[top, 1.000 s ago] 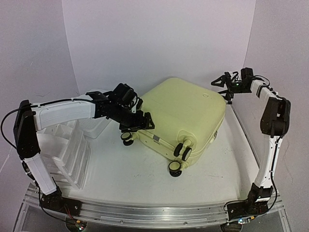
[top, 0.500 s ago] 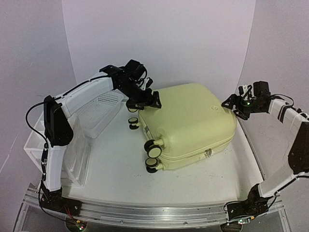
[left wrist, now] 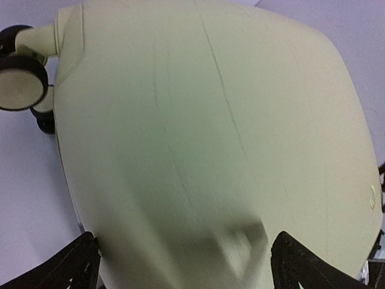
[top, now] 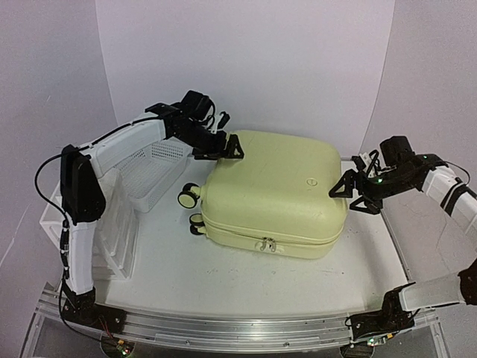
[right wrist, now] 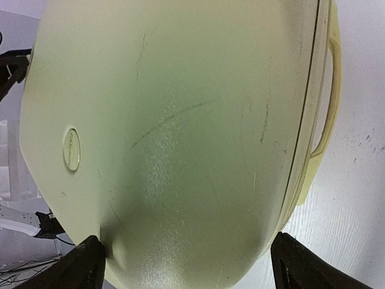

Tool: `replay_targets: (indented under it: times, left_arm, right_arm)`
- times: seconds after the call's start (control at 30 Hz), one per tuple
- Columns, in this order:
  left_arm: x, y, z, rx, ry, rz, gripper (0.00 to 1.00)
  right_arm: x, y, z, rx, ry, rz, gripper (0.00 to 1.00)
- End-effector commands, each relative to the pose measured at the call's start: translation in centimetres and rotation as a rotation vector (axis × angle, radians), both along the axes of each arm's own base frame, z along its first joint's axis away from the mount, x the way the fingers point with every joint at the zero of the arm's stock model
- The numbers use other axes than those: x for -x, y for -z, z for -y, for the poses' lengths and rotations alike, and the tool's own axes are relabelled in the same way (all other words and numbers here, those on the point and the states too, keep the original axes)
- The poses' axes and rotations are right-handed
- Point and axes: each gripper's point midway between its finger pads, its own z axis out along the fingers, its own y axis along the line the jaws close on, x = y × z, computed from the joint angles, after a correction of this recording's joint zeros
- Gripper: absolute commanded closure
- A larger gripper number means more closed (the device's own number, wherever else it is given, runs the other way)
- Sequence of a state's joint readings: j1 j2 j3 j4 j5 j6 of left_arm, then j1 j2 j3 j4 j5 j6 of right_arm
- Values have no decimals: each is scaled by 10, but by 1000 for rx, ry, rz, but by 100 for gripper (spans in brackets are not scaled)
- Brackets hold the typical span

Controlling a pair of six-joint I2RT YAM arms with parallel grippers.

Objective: Open, take out, and arrange the luggage

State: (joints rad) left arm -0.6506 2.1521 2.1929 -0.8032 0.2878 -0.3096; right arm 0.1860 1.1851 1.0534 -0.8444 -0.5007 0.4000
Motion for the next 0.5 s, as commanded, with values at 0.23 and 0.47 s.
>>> replay_targets:
  times: [0.23,0.47]
  left_arm:
    - [149,-54,-36,-15,118,66,1]
    - [200,-18,-27,-49,104,35,3]
  right_arm:
    - [45,-14,1,174,-119,-85,3]
    - [80,-7,-27,262,-193,-121,8]
